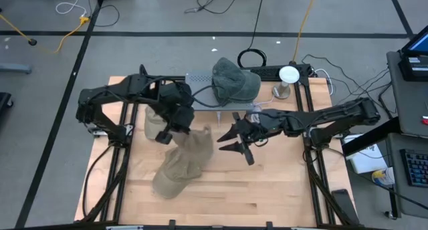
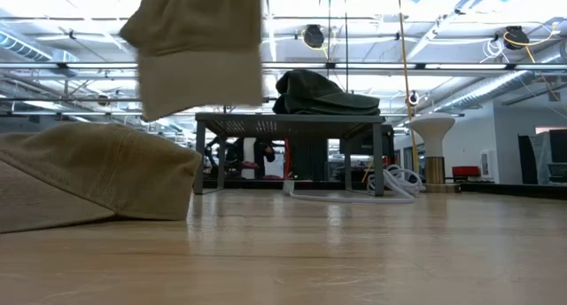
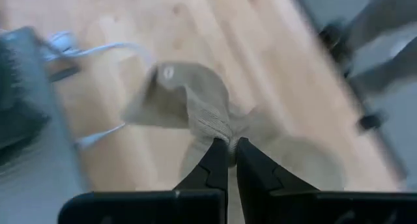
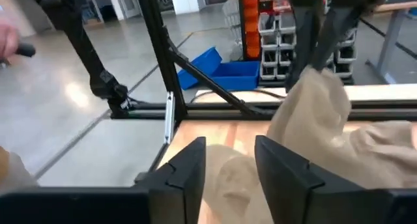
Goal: Pick & Place hat
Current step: Put the right brown cap on the shelf
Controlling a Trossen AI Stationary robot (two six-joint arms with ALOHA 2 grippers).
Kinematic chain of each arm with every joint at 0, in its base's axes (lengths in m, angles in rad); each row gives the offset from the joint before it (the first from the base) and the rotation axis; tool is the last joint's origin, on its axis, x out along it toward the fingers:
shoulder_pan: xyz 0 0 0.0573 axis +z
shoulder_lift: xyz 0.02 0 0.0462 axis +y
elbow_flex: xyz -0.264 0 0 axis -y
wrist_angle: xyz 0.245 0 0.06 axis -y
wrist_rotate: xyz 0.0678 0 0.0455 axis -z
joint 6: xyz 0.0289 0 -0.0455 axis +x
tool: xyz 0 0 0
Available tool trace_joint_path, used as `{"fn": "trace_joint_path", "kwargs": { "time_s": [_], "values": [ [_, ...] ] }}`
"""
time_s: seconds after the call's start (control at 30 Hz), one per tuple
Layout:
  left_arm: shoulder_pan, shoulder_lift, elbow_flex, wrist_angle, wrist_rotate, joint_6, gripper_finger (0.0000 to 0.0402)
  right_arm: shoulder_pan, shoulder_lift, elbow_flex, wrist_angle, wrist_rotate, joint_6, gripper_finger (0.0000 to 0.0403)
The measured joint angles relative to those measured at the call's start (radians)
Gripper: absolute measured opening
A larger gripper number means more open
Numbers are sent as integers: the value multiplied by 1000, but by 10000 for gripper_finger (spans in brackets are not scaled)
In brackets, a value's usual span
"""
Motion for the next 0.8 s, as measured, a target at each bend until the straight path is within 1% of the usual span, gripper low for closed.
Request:
{"fn": "trace_joint_path", "kwargs": {
  "time_s": [0.13,0.2,0.33,0.53,0.63,0.7,0.8],
  "values": [
    [0,-10,9,-38,-117,209,10,-7,-30,-1,-16,21,-9,140],
    [0,-11,22,-71,-190,299,10,-8,-43,-1,-12,21,-24,140],
    [2,-13,29,-86,-333,471,10,-9,-69,-1,-16,19,-64,135],
    [17,-11,28,-101,-622,640,10,-10,-96,-1,-14,22,-89,131],
    [36,-11,28,-81,-746,743,10,-10,-102,-1,-16,21,-83,130],
    [54,-11,28,-43,-790,809,10,-10,-103,-1,-17,21,-79,130],
    [83,-11,28,4,-796,886,10,-10,-105,-1,-17,21,-78,130]
  ]
}}
